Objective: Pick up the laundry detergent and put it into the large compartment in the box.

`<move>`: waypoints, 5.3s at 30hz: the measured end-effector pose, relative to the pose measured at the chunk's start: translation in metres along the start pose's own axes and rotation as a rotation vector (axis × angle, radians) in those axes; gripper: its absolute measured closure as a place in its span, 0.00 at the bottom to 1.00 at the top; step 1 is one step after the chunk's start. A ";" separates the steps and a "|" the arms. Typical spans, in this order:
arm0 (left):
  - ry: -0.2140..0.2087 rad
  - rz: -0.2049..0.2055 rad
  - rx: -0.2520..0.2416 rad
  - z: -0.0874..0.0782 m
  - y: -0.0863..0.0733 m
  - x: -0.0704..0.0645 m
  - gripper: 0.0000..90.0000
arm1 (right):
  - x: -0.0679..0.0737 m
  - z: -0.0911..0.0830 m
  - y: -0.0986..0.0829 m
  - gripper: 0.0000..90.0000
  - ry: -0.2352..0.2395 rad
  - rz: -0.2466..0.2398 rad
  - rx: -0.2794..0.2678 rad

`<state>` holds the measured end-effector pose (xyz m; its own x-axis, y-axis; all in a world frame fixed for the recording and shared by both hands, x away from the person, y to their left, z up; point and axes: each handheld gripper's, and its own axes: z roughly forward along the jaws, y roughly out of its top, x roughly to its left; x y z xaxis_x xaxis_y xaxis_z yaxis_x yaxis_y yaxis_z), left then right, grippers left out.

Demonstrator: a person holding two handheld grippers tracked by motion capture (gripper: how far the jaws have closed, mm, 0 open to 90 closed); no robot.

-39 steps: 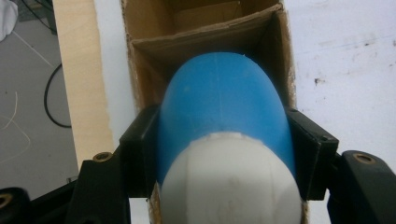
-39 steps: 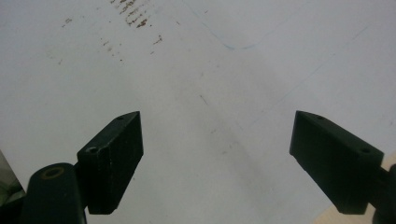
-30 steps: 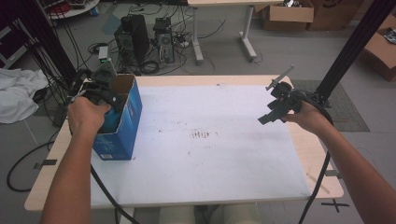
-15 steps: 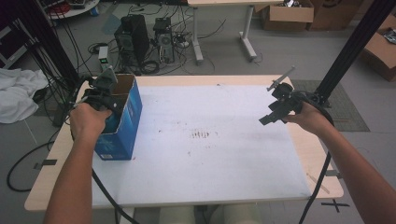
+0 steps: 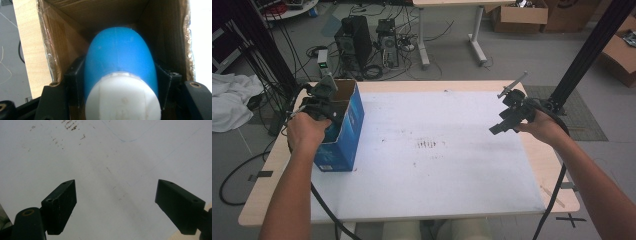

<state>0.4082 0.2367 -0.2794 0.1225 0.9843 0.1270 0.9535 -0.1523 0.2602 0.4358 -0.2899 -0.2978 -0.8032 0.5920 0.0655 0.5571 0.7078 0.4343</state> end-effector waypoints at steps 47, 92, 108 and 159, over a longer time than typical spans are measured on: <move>-0.039 -0.069 -0.064 -0.012 -0.010 0.013 0.38 | 0.005 -0.002 0.000 0.19 0.000 -0.009 0.000; -0.025 -0.009 -0.133 -0.066 -0.009 0.007 0.32 | 0.011 -0.007 0.001 0.19 -0.002 -0.026 -0.016; -0.043 0.110 -0.169 -0.089 0.003 -0.030 0.31 | 0.011 -0.009 0.000 0.19 -0.004 -0.023 -0.017; -0.208 0.564 -0.167 -0.097 0.026 -0.149 0.22 | 0.013 -0.006 -0.002 0.19 -0.001 -0.020 -0.001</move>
<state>0.3883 0.0772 -0.1985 0.6617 0.7425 0.1041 0.6725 -0.6492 0.3553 0.4229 -0.2854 -0.2921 -0.8140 0.5781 0.0562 0.5408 0.7190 0.4366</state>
